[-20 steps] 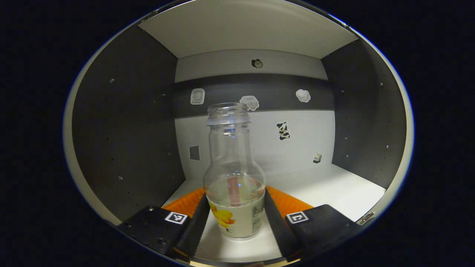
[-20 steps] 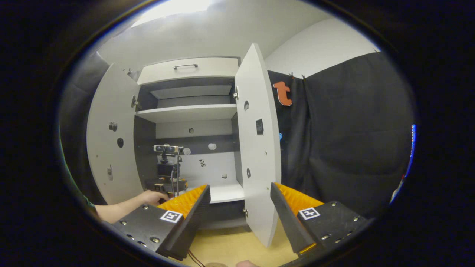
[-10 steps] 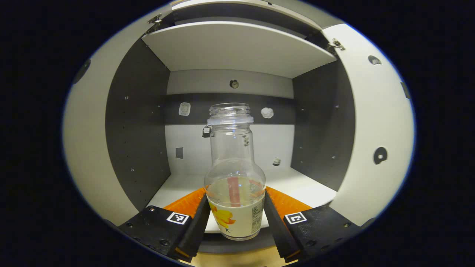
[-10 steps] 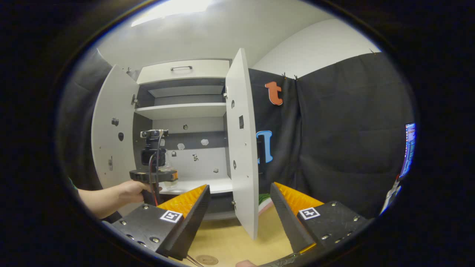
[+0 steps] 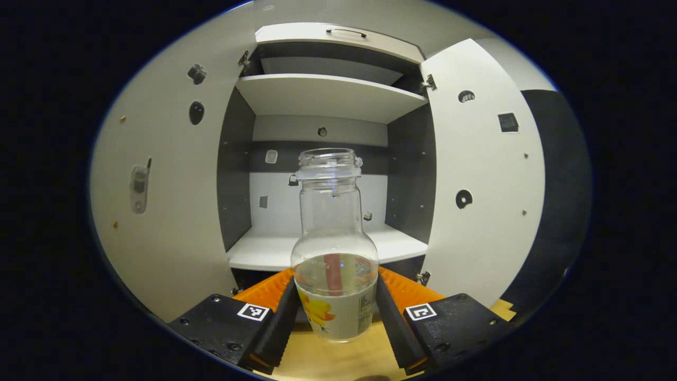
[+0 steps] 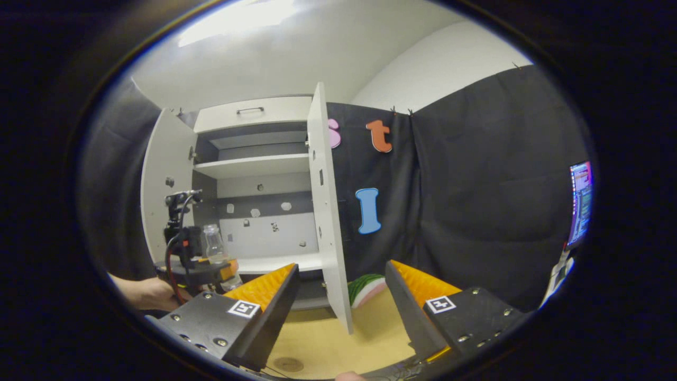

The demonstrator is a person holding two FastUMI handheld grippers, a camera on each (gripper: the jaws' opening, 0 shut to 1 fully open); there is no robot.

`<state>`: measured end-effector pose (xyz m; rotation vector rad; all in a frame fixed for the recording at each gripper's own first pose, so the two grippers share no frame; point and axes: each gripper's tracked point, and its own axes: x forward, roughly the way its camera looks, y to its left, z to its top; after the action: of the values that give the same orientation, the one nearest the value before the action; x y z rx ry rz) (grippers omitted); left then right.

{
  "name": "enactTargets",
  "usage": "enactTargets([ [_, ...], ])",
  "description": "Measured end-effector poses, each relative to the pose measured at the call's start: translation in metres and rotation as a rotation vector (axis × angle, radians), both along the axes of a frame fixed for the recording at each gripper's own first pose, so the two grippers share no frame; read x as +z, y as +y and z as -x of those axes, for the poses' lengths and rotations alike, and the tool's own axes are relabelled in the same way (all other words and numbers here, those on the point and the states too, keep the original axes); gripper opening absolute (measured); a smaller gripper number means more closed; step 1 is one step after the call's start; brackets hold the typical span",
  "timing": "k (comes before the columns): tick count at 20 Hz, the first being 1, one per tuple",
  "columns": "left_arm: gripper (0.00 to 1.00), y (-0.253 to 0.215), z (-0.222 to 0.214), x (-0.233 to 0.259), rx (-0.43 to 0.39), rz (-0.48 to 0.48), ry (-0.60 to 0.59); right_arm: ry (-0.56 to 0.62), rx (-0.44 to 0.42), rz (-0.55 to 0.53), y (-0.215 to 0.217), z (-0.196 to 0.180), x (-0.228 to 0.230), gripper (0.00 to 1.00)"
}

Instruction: Grasp the bottle in the cabinet with the left hand and place it on the coaster, then close the right door with the right hand and the left door with the left hand.

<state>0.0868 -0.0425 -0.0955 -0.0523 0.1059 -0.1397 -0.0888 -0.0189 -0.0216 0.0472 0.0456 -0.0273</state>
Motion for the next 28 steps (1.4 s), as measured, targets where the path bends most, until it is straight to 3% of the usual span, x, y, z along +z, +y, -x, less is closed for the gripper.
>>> enactTargets([
  [5, 0.79, -0.026, 0.065, -0.047, -0.072, -0.017, 0.009, -0.018, 0.017, -0.005, -0.005, -0.002, 0.013, 0.98],
  [12, 0.79, -0.078, 0.121, -0.096, -0.178, -0.032, -0.046, -0.064, 0.074, -0.115, 0.015, -0.008, 0.038, 0.98],
  [15, 0.79, -0.093, 0.129, -0.122, -0.203, -0.007, -0.034, -0.047, 0.081, -0.051, 0.018, -0.014, 0.037, 0.98],
  [18, 0.79, -0.098, 0.128, -0.157, -0.217, -0.043, -0.042, -0.035, 0.091, 0.002, 0.025, -0.016, 0.030, 0.98],
  [23, 0.79, -0.100, 0.126, -0.233, -0.256, -0.069, 0.072, 0.019, 0.086, 0.079, 0.034, -0.021, 0.006, 0.98],
  [28, 0.80, -0.105, 0.113, -0.262, -0.300, -0.087, 0.106, 0.057, 0.109, 0.092, 0.053, -0.029, -0.016, 0.98],
])
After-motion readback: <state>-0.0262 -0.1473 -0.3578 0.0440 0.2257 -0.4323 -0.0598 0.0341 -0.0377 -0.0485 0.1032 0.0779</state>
